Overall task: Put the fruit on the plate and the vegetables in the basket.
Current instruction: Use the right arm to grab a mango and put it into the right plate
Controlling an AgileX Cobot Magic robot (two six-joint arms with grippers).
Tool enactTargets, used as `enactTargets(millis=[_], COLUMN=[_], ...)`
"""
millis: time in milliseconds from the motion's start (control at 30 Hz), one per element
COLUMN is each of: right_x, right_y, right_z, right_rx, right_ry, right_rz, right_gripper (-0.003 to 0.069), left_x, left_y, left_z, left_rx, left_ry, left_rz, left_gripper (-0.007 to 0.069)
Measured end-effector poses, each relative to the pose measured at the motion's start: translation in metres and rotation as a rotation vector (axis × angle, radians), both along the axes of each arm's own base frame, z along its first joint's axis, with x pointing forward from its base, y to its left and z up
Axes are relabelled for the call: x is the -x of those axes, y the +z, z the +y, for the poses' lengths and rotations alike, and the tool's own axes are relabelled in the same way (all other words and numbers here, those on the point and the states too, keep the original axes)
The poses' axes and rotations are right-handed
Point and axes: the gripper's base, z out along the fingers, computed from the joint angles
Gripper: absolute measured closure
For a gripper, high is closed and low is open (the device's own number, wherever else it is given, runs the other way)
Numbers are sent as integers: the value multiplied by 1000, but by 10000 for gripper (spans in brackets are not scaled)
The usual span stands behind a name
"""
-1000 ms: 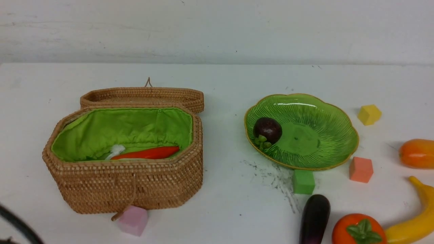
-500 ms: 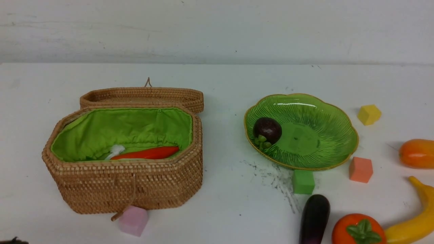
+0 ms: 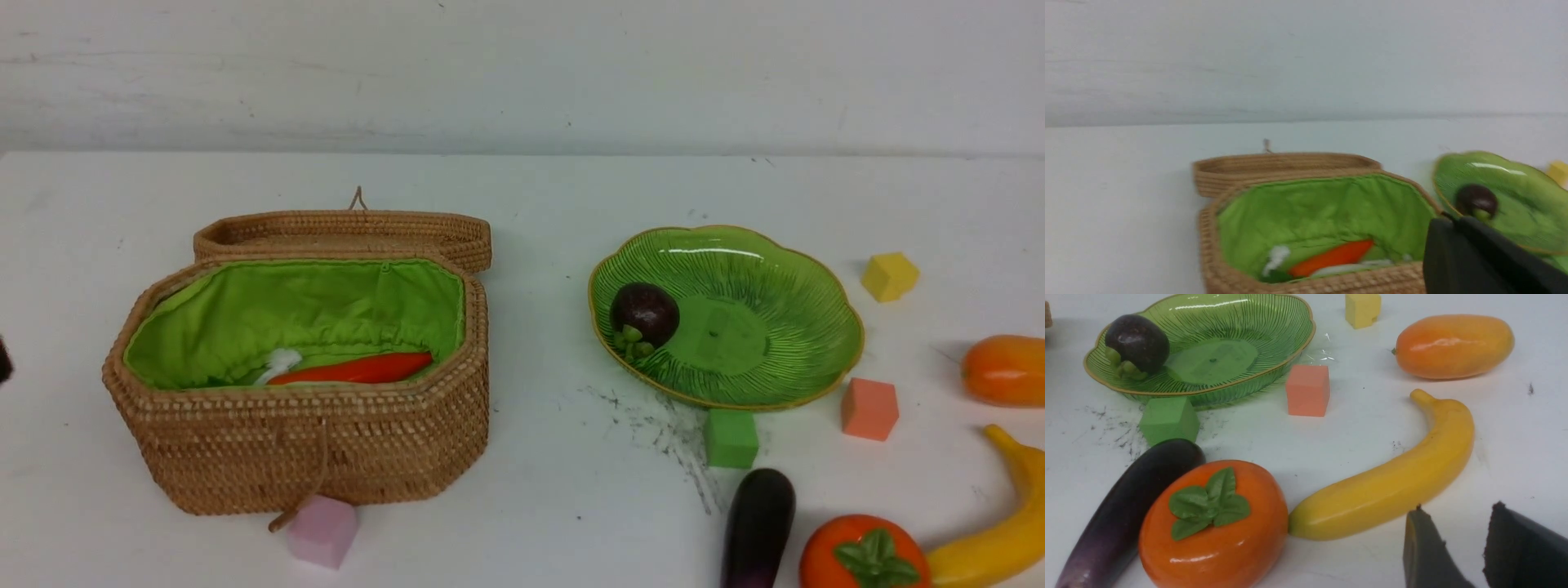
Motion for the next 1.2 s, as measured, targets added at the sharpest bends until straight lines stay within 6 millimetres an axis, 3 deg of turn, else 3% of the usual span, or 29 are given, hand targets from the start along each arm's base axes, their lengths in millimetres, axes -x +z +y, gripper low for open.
enactTargets(millis=[100, 200, 400, 433, 533, 1200], right_x=[0, 0, 0, 0, 0, 0], right_y=[0, 0, 0, 0, 0, 0], right_z=[0, 0, 0, 0, 0, 0], right_rx=[0, 0, 0, 0, 0, 0], right_ry=[0, 0, 0, 0, 0, 0], right_rz=[0, 0, 0, 0, 0, 0], right_gripper=[414, 414, 414, 414, 414, 414], left_x=[3, 13, 24, 24, 26, 26], left_y=[-24, -62, -144, -150, -158, -158], left_z=[11, 19, 22, 22, 22, 21], left_rx=[12, -8, -32, -26, -19, -14], left_ry=[137, 246, 285, 286, 287, 286], left_rz=[16, 43, 147, 174, 227, 235], left_gripper=[638, 638, 637, 636, 637, 626])
